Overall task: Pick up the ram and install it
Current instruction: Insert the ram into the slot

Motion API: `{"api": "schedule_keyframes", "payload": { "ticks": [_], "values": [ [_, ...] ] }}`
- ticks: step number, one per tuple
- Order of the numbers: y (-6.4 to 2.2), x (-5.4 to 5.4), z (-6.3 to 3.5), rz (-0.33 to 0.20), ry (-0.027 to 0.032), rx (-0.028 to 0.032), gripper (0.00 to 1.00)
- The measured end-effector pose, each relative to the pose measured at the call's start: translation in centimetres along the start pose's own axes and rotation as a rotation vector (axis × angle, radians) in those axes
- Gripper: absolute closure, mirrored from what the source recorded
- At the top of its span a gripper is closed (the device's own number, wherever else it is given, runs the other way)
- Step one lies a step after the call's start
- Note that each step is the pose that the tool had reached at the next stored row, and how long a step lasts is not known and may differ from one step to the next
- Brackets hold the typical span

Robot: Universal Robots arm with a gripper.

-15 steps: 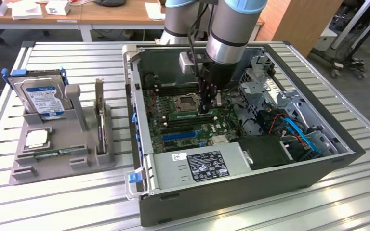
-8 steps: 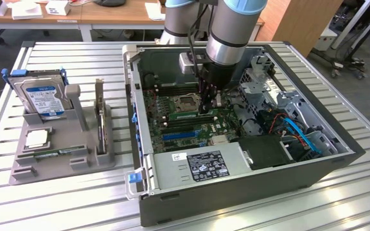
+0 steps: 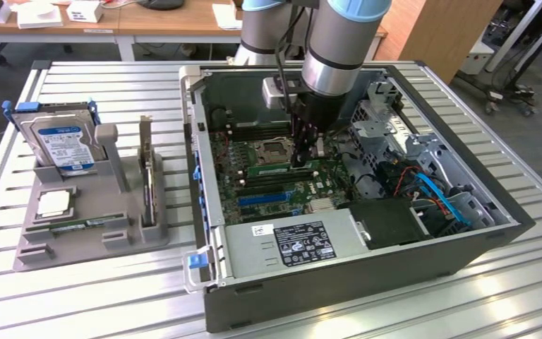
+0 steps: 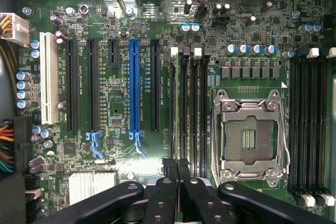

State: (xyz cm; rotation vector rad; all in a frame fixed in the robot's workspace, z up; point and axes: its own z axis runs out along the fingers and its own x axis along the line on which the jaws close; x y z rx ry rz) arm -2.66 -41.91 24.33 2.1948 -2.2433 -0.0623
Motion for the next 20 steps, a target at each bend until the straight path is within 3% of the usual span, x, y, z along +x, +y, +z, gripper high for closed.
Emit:
{"api": "schedule_keyframes", "payload": {
  "ticks": [20],
  "values": [
    [0.07,0.01,0.26,0.0,0.0001,0.0002,0.89]
  ]
}}
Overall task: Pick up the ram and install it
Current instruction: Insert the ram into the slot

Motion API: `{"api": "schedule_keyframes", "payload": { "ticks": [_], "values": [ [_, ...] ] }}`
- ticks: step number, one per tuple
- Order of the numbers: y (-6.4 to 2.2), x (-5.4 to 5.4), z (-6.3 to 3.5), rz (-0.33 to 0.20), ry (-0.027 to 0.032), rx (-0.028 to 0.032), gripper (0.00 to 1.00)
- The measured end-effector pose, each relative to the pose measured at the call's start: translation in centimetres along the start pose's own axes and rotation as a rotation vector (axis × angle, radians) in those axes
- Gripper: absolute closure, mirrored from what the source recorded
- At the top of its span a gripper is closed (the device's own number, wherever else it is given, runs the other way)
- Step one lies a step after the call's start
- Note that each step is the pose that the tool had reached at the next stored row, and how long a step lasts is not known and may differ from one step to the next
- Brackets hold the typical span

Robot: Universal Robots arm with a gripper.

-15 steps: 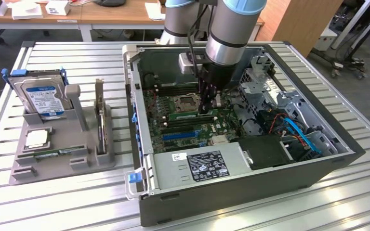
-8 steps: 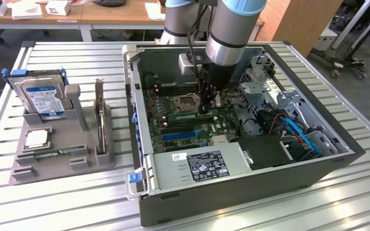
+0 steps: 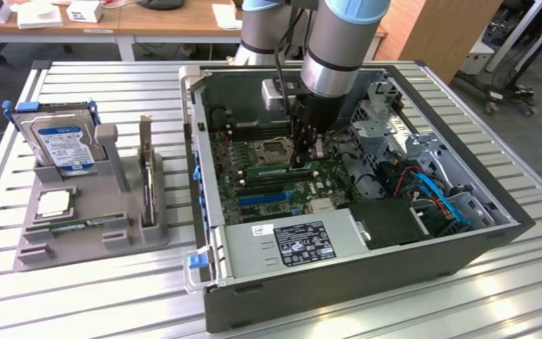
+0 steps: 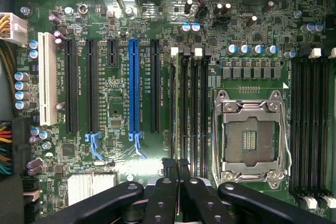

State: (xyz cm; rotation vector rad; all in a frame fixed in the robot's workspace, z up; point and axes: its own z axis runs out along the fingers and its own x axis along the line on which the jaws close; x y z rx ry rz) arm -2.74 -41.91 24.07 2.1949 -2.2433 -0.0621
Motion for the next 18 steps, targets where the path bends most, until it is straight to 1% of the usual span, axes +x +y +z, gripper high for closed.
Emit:
{"api": "schedule_keyframes", "payload": {
  "ticks": [2,7,18],
  "values": [
    [0.0,0.0,0.01,0.0,0.0001,0.0,0.89],
    [-0.01,0.01,0.37,0.0,-0.0002,0.0002,0.89],
    [-0.01,0.01,0.52,0.0,0.001,0.0001,0.89]
  ]
}}
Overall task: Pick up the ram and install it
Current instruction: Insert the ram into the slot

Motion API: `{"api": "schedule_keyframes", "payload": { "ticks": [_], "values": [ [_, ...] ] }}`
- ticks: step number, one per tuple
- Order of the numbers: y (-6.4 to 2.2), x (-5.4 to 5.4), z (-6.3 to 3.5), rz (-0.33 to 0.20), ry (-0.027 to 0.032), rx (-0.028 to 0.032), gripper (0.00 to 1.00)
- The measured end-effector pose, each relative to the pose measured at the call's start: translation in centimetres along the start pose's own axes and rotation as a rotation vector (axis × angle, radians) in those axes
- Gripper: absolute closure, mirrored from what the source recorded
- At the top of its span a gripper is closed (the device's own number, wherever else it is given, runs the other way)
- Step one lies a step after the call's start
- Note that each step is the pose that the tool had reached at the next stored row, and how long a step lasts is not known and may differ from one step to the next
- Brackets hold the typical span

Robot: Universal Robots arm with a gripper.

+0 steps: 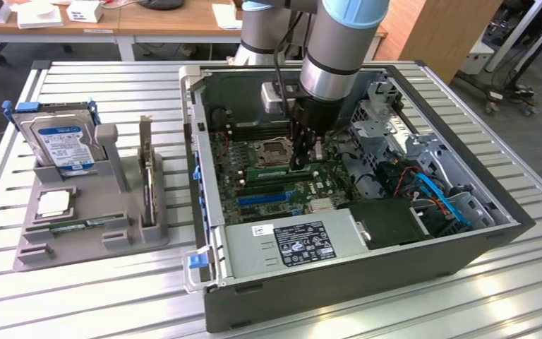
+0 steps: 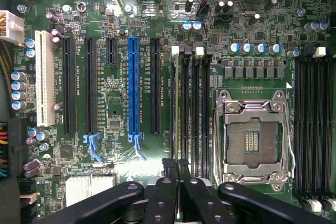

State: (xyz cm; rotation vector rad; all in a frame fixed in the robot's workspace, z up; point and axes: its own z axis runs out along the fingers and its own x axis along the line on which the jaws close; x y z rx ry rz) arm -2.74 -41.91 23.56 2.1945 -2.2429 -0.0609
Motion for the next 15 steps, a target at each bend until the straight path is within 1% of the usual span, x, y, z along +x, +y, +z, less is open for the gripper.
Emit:
{"api": "schedule_keyframes", "payload": {
  "ticks": [2,7,10,13,15],
  "values": [
    [0.0,0.0,0.0,0.0,0.0002,-0.0001,0.89],
    [-0.01,0.0,0.0,0.0,0.0002,-0.0026,0.89],
    [-0.01,0.0,0.0,0.0,0.0003,-0.0027,0.89],
    [-0.04,0.0,0.0,0.0,0.0005,-0.0069,0.89],
    [-0.04,0.0,0.0,0.0,0.0006,-0.0073,0.89]
  ]
}}
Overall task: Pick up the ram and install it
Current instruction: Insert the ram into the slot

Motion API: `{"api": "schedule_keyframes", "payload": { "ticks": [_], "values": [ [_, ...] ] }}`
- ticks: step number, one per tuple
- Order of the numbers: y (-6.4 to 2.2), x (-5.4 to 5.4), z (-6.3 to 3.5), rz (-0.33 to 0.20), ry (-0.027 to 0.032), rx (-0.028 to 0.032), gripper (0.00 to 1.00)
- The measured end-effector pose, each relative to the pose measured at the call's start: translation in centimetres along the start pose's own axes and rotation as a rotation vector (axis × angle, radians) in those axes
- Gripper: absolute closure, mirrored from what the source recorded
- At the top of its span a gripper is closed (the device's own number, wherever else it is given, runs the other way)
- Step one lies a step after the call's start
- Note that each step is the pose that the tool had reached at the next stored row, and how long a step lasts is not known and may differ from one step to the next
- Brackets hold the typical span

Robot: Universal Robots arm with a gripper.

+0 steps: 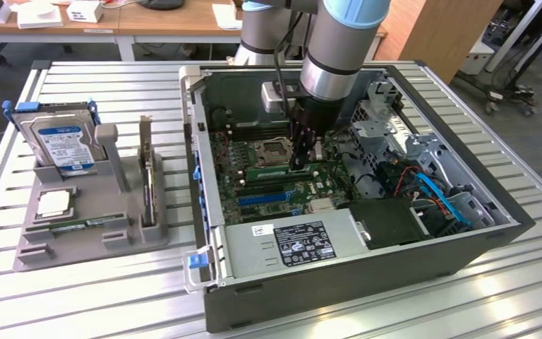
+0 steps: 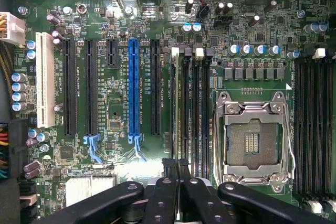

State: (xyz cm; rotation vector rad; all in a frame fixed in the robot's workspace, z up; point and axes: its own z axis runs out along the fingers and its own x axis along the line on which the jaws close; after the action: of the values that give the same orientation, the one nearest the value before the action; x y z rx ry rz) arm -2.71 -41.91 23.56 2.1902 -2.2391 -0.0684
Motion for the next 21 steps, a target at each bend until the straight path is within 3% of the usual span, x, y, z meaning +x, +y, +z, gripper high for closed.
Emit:
{"api": "schedule_keyframes", "payload": {
  "ticks": [21],
  "values": [
    [-0.01,-0.05,0.12,0.0,0.0,-0.0001,0.89]
  ]
}}
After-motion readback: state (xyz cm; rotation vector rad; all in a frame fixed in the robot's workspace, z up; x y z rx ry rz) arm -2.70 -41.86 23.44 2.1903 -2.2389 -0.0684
